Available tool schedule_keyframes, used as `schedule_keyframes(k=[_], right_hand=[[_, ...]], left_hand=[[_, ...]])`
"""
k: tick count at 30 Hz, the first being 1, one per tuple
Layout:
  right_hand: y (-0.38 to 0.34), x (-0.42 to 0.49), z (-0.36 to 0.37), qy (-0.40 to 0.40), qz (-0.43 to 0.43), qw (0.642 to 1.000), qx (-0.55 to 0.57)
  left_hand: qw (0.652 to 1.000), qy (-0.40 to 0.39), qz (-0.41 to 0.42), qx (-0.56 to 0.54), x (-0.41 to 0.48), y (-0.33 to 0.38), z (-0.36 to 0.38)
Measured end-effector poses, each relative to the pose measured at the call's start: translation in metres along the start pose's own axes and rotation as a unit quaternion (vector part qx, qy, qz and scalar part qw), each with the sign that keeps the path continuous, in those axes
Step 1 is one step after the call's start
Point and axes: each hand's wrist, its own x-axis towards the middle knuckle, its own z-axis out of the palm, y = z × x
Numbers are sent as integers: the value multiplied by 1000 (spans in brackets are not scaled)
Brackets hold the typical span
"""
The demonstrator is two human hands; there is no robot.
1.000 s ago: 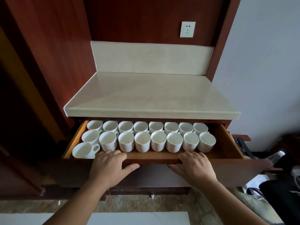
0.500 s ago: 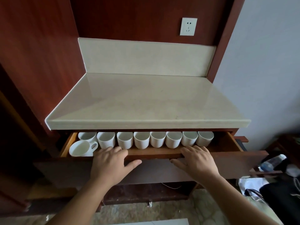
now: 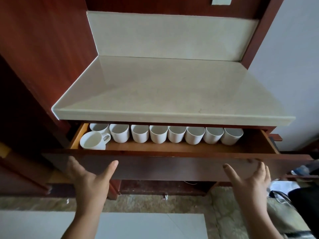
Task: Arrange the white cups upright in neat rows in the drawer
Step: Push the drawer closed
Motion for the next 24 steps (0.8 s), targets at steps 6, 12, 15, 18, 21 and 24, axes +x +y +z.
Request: schedule_keyframes(k=[6,12,15,18,21,24], right_hand=[[-1,12,23,-16,15,998,59],[-3,30,37,-11,0,997,81],[-10,40,44,-13,1,997,82],[-17,50,51,-9,0,997,79],[-24,59,57,-3,0,997,73],[-30,68,64,3,1,997,72]], left_hand=[[999,-24,-32,-30,19,-14,25],[998,-26,-5,-57,36,-12,41],[999,-20,-7,-48,47,-9,49],[999,-21,-5,-46,60,-6,58],[999,-13,-5,-30,67,2,65],[999,-11,-2,-35,73,13,72]])
